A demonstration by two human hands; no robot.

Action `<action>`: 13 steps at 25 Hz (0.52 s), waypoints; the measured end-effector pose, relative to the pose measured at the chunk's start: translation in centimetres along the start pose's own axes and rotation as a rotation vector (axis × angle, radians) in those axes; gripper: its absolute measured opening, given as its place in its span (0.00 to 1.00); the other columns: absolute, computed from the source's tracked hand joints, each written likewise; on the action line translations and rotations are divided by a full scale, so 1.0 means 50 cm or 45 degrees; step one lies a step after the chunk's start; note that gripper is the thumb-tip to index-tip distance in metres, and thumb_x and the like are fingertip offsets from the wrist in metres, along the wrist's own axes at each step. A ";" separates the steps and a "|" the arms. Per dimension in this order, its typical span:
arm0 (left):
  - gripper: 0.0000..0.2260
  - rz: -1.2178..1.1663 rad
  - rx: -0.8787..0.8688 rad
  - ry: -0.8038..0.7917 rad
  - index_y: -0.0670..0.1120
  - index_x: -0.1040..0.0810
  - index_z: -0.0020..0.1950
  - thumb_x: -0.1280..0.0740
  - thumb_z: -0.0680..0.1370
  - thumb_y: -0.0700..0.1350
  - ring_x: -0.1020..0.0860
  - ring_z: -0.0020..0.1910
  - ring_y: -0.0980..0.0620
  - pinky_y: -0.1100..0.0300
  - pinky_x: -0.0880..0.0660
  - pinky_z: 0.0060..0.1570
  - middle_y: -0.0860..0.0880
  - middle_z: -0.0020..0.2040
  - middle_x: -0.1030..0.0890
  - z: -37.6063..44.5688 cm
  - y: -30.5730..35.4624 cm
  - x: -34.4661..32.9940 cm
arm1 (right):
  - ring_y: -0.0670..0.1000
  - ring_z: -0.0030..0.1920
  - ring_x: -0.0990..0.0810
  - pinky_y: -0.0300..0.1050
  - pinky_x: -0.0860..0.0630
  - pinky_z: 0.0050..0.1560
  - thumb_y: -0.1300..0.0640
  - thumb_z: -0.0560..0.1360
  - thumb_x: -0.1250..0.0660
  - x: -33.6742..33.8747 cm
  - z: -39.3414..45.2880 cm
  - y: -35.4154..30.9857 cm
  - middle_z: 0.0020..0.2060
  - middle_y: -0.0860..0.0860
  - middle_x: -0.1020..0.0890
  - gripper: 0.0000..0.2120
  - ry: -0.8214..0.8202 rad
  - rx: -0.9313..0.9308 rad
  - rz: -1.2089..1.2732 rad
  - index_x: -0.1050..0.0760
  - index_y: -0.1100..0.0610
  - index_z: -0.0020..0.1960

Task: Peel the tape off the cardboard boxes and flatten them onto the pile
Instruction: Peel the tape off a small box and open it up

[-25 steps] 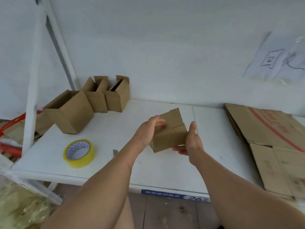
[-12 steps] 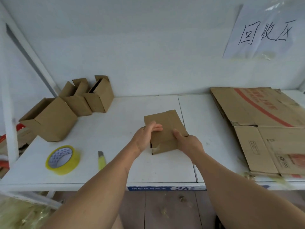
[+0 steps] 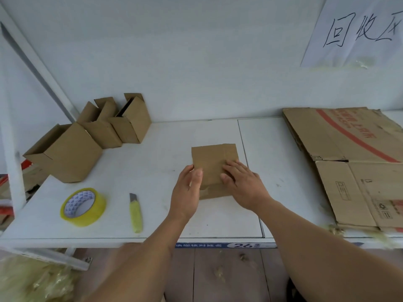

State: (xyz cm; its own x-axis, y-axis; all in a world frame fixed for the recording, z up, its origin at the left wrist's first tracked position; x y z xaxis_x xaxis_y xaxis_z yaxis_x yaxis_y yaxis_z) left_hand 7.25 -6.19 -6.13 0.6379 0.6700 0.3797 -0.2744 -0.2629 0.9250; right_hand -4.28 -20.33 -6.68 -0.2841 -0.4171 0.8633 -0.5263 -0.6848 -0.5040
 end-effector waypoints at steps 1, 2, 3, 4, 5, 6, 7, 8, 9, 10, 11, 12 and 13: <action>0.18 0.032 -0.010 -0.019 0.58 0.25 0.66 0.44 0.81 0.61 0.31 0.66 0.63 0.65 0.34 0.65 0.60 0.71 0.32 -0.002 -0.013 -0.005 | 0.42 0.78 0.52 0.48 0.51 0.74 0.37 0.81 0.53 -0.004 0.000 0.001 0.77 0.39 0.43 0.26 -0.004 -0.004 0.000 0.39 0.45 0.76; 0.18 0.057 -0.023 -0.025 0.57 0.27 0.69 0.42 0.81 0.59 0.32 0.68 0.61 0.62 0.34 0.67 0.59 0.72 0.33 -0.002 -0.019 -0.008 | 0.42 0.78 0.52 0.49 0.51 0.74 0.37 0.81 0.54 -0.007 0.001 0.002 0.77 0.39 0.43 0.27 -0.008 -0.007 -0.001 0.39 0.45 0.76; 0.19 0.068 -0.027 -0.028 0.56 0.30 0.72 0.40 0.81 0.57 0.32 0.69 0.59 0.59 0.33 0.68 0.59 0.73 0.33 -0.003 -0.024 -0.011 | 0.42 0.78 0.52 0.49 0.52 0.75 0.36 0.81 0.54 -0.005 0.002 0.002 0.78 0.40 0.43 0.27 -0.011 -0.007 -0.010 0.40 0.45 0.77; 0.20 0.061 -0.018 -0.033 0.56 0.31 0.73 0.38 0.81 0.56 0.33 0.70 0.59 0.60 0.33 0.68 0.58 0.73 0.34 -0.006 -0.026 -0.013 | 0.42 0.78 0.53 0.49 0.52 0.75 0.35 0.80 0.53 -0.002 0.002 0.001 0.78 0.40 0.44 0.28 -0.018 -0.003 -0.015 0.41 0.45 0.77; 0.21 0.032 0.008 -0.035 0.56 0.32 0.73 0.38 0.81 0.55 0.32 0.69 0.59 0.61 0.33 0.66 0.59 0.73 0.33 -0.008 -0.025 -0.014 | 0.43 0.78 0.53 0.49 0.51 0.76 0.34 0.79 0.51 -0.001 0.001 0.001 0.78 0.40 0.45 0.30 -0.038 0.010 -0.013 0.42 0.45 0.77; 0.21 -0.022 0.048 -0.027 0.57 0.33 0.74 0.39 0.81 0.56 0.30 0.66 0.60 0.63 0.33 0.63 0.59 0.71 0.31 -0.012 -0.022 -0.013 | 0.43 0.78 0.54 0.49 0.51 0.76 0.33 0.78 0.49 -0.001 -0.001 0.000 0.78 0.40 0.46 0.32 -0.068 0.025 0.004 0.43 0.45 0.78; 0.20 -0.088 0.093 -0.011 0.57 0.33 0.73 0.41 0.81 0.58 0.29 0.63 0.61 0.64 0.34 0.60 0.59 0.68 0.29 -0.016 -0.018 -0.010 | 0.43 0.78 0.55 0.48 0.50 0.77 0.33 0.77 0.47 -0.002 -0.005 0.000 0.78 0.40 0.47 0.33 -0.096 0.035 0.037 0.44 0.45 0.78; 0.20 -0.145 0.140 0.007 0.57 0.33 0.72 0.44 0.81 0.60 0.28 0.60 0.62 0.65 0.34 0.58 0.59 0.66 0.28 -0.020 -0.016 -0.008 | 0.43 0.78 0.54 0.47 0.50 0.77 0.33 0.77 0.45 -0.003 -0.008 0.000 0.78 0.40 0.47 0.33 -0.105 0.042 0.073 0.44 0.44 0.78; 0.19 -0.200 0.181 0.020 0.57 0.31 0.70 0.46 0.82 0.61 0.28 0.59 0.62 0.65 0.35 0.56 0.59 0.65 0.26 -0.021 -0.015 -0.005 | 0.44 0.78 0.53 0.46 0.48 0.77 0.33 0.77 0.45 -0.005 -0.012 0.002 0.78 0.40 0.46 0.33 -0.089 0.038 0.105 0.44 0.43 0.78; 0.20 -0.251 0.215 0.030 0.57 0.28 0.67 0.49 0.82 0.62 0.28 0.59 0.62 0.66 0.35 0.54 0.58 0.63 0.25 -0.020 -0.015 -0.001 | 0.44 0.78 0.50 0.46 0.46 0.76 0.33 0.77 0.46 -0.004 -0.016 0.003 0.78 0.40 0.44 0.32 -0.050 0.030 0.134 0.42 0.43 0.77; 0.21 -0.297 0.243 0.027 0.57 0.25 0.64 0.51 0.82 0.63 0.28 0.59 0.63 0.67 0.35 0.52 0.59 0.61 0.23 -0.017 -0.014 0.002 | 0.45 0.77 0.46 0.46 0.42 0.75 0.34 0.77 0.46 -0.002 -0.022 0.003 0.77 0.40 0.42 0.30 0.005 0.010 0.177 0.40 0.42 0.77; 0.23 -0.334 0.253 0.016 0.58 0.23 0.62 0.52 0.81 0.65 0.28 0.58 0.64 0.68 0.35 0.53 0.60 0.59 0.22 -0.015 -0.007 0.008 | 0.45 0.75 0.42 0.45 0.39 0.73 0.35 0.78 0.46 0.002 -0.029 0.000 0.76 0.40 0.40 0.29 0.069 -0.016 0.244 0.39 0.42 0.76; 0.25 -0.336 0.229 0.009 0.58 0.22 0.61 0.52 0.79 0.68 0.27 0.57 0.65 0.67 0.34 0.54 0.60 0.58 0.22 -0.010 0.002 0.014 | 0.44 0.73 0.38 0.43 0.36 0.70 0.36 0.79 0.44 0.004 -0.038 -0.005 0.75 0.40 0.37 0.27 0.133 -0.047 0.346 0.37 0.43 0.75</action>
State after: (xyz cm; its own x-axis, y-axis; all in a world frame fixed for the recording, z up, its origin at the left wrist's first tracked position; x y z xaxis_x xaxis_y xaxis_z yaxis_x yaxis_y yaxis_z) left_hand 7.29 -5.41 -5.76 0.6647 0.7363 0.1266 0.0318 -0.1972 0.9799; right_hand -5.75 -19.10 -6.32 -0.4984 -0.5171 0.6958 -0.4477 -0.5337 -0.7174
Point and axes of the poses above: each hand's wrist, its own z-axis towards the middle knuckle, its own x-axis out of the back of the hand, y = z × x, the point moved 6 cm from there along z, towards the middle knuckle
